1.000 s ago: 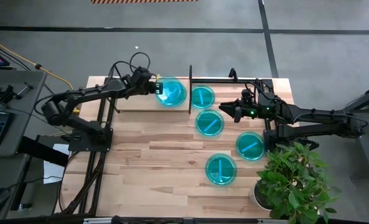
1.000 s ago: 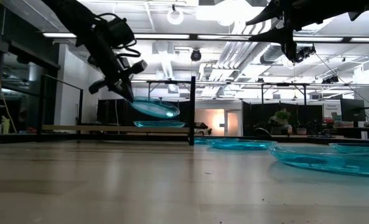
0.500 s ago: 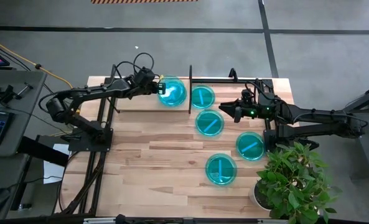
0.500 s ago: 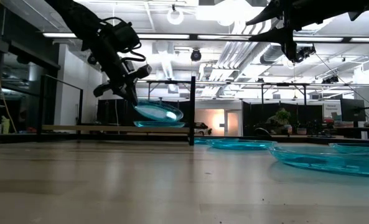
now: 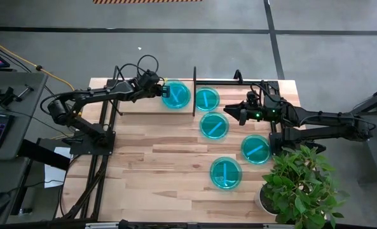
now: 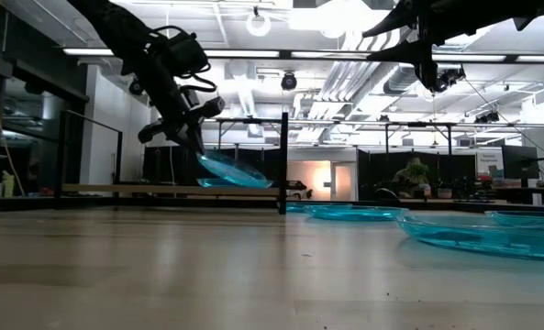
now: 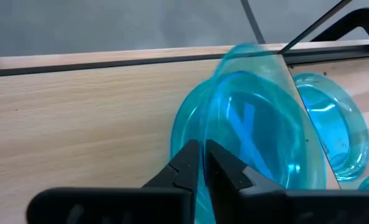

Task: Place and stack plates onto a shelf
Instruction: Stack the blue plate on top of the blue plate on the shelf, then put the blue plate on the shelf

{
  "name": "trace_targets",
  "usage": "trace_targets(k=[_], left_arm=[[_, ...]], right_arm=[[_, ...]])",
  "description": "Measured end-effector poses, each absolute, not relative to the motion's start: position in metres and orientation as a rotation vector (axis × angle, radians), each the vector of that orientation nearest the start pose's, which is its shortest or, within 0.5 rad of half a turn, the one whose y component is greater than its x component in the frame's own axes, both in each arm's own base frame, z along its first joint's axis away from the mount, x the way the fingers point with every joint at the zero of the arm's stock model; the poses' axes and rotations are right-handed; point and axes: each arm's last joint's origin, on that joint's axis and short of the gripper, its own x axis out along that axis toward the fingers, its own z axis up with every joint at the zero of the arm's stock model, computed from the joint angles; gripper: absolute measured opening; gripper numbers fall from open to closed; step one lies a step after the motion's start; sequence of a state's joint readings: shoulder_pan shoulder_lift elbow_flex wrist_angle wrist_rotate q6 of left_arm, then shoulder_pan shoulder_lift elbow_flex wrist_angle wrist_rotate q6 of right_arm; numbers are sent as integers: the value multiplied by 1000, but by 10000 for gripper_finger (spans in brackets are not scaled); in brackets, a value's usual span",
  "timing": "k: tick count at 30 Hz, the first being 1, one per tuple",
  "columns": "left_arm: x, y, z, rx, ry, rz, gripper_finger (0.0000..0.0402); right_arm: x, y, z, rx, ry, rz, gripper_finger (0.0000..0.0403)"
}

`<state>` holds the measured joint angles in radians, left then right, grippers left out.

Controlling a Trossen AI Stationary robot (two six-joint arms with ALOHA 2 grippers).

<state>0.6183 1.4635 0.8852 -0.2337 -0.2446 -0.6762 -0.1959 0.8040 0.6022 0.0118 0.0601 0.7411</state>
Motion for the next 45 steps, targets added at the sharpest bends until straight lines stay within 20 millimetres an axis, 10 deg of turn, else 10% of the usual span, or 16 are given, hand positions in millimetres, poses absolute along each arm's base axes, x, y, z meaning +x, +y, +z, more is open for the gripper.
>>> trace_targets(k=[14,21,28,36,45], left_arm=[[235,174,221,-713,514,1044,113],[214,165,277,-675,325,876,127],[191,114,329,-524,65,516,123],[172,61,304,-547,-203,282,122],[165,49,295,-565,-243,266,122]], right_arm=[[180,-37,285,750,86,-314,156],[181,-38,293,762,4,-285,156],[182,-39,304,728,-111,-270,156],[182,-39,304,757,-122,-284,156],[190,-45,277,1021,108,-443,150]])
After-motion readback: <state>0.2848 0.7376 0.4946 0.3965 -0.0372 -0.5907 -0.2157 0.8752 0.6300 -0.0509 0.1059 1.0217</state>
